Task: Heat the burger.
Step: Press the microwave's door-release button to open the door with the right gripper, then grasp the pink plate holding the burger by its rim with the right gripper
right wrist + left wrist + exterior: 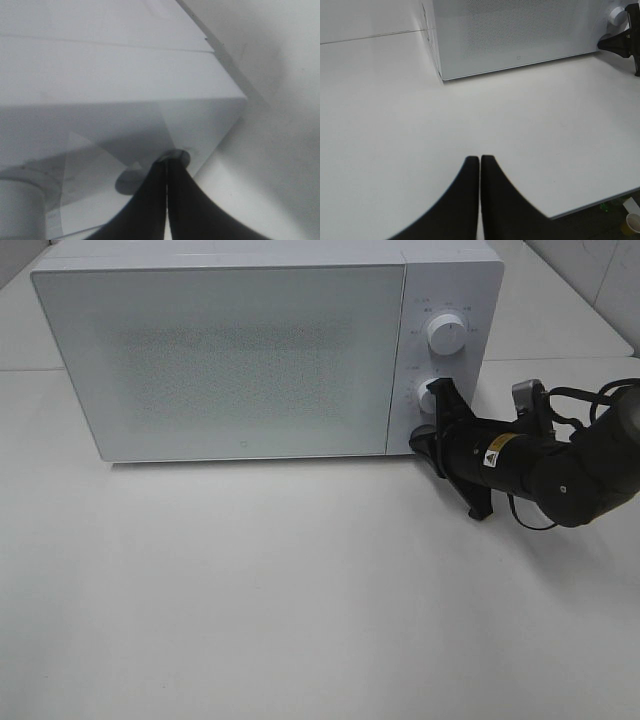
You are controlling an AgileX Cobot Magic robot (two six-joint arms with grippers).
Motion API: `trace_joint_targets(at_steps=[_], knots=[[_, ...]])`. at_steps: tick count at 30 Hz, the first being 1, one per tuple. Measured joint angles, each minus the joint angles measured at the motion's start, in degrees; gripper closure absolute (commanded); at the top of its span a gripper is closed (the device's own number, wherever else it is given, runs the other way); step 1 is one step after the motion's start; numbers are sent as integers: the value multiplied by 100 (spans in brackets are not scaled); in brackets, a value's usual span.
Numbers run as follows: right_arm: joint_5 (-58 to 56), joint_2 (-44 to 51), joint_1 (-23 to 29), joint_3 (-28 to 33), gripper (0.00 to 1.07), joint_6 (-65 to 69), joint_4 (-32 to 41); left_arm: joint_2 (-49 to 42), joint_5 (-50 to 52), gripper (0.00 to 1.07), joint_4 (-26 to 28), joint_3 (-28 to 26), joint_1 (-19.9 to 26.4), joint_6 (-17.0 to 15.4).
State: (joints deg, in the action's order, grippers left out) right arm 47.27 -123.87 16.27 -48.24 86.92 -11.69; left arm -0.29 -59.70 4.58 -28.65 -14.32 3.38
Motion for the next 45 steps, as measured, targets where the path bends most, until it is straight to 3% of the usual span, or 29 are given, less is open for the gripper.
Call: trace_joint_targets(at_steps=[17, 23, 26, 28, 31, 41, 44, 45], knots=[[321, -23, 6, 6, 107, 97, 206, 0, 0, 106, 23, 0, 0, 0], [-539, 286, 6, -103, 107, 149, -11, 0, 0, 106, 23, 0, 0, 0], [-1140, 481, 0, -212, 106, 149, -298, 0, 0, 106, 29, 0, 0, 0], [-1885, 859, 0, -252, 105, 149, -1117, 0, 0, 106, 29, 0, 0, 0], [-2154, 1134, -6, -201, 105, 149, -1616, 0, 0, 106, 29, 0, 0, 0], [-2177, 1845, -6, 355, 105, 120, -3037, 0, 0, 106, 29, 0, 0, 0], [-2177, 1982, -6, 533, 105, -17, -3696, 0, 0, 106, 29, 0, 0, 0], [-2086, 2086, -6, 561, 105, -103, -4211, 0, 0, 106, 29, 0, 0, 0]])
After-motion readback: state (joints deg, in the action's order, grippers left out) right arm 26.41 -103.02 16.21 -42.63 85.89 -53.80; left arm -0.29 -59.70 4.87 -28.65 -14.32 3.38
